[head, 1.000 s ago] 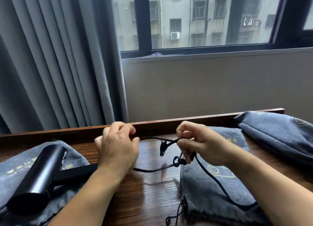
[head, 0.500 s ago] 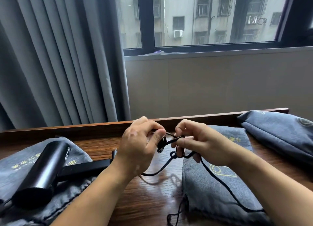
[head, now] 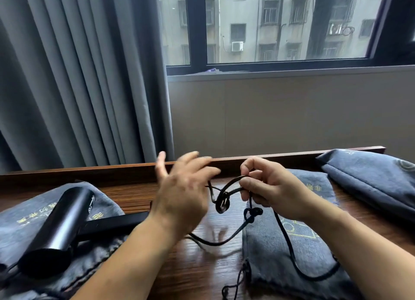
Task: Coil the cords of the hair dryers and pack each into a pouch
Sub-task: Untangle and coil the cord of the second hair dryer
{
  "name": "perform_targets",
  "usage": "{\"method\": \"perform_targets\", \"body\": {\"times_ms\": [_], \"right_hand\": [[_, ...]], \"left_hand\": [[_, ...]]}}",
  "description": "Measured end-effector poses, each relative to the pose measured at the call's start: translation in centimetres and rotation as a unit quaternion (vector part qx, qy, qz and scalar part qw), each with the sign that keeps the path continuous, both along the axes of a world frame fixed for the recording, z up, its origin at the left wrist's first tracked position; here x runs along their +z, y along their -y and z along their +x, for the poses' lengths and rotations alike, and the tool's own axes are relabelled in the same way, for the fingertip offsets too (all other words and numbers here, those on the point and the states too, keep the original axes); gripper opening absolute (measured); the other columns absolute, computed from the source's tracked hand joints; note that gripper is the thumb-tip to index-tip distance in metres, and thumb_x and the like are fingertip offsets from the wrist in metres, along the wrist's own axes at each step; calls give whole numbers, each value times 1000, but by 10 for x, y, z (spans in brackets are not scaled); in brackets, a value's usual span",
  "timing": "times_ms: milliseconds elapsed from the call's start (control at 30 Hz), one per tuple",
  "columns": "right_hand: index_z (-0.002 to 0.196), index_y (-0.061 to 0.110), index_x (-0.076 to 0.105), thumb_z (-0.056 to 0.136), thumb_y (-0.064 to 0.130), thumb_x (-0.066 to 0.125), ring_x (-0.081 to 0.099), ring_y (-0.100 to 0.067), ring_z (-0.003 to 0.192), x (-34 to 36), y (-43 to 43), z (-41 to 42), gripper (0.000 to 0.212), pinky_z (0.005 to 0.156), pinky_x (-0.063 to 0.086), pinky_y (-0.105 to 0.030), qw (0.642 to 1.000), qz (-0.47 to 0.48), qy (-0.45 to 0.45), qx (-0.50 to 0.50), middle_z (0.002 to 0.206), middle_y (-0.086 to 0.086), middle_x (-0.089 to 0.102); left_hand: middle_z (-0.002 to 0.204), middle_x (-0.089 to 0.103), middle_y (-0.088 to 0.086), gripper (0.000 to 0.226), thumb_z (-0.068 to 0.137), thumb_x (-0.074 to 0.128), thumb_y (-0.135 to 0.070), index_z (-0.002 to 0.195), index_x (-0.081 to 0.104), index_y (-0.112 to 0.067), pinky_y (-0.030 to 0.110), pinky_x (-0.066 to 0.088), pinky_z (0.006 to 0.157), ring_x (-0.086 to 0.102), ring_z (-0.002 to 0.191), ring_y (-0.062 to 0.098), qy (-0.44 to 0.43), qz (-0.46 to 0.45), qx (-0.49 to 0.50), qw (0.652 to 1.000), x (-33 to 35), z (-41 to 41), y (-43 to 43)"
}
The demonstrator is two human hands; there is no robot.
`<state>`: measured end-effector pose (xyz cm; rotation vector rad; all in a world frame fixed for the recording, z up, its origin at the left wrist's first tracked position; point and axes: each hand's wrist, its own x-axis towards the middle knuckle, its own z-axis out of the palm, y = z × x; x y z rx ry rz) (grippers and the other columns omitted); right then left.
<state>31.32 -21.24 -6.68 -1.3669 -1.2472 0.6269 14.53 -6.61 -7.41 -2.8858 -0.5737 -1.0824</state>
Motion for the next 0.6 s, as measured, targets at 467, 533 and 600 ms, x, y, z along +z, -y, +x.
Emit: {"method": "perform_targets", "body": {"times_ms": [467,533,600], "right_hand": [[86,26,53,99,7,58,33,-7,45,0,-4,-7,23,41,26,-17,998,59,7,2,67,-2,59],[89,24,52,98,13,61,31,-8,44,1,-4,-8,17,41,24,-18,998,58,-14,18,70,-4,58],[94,16,46,94,19,59,31,-10,42,2,-3,-7,14,39,24,-19,997,48,-40,37,72,-6,59]], "left_hand": [[88,76,6,14,103,56,-22,111,68,-22,46,54,83,70,88,28,0,-408,-260,875,4,0,11],[93,73,13,15,100,60,-28,111,68,-22,56,52,86,66,91,39,12,-424,-260,868,4,1,12],[92,75,5,11,101,62,-26,106,71,-23,42,56,84,68,90,27,42,-403,-227,886,4,2,13]]}}
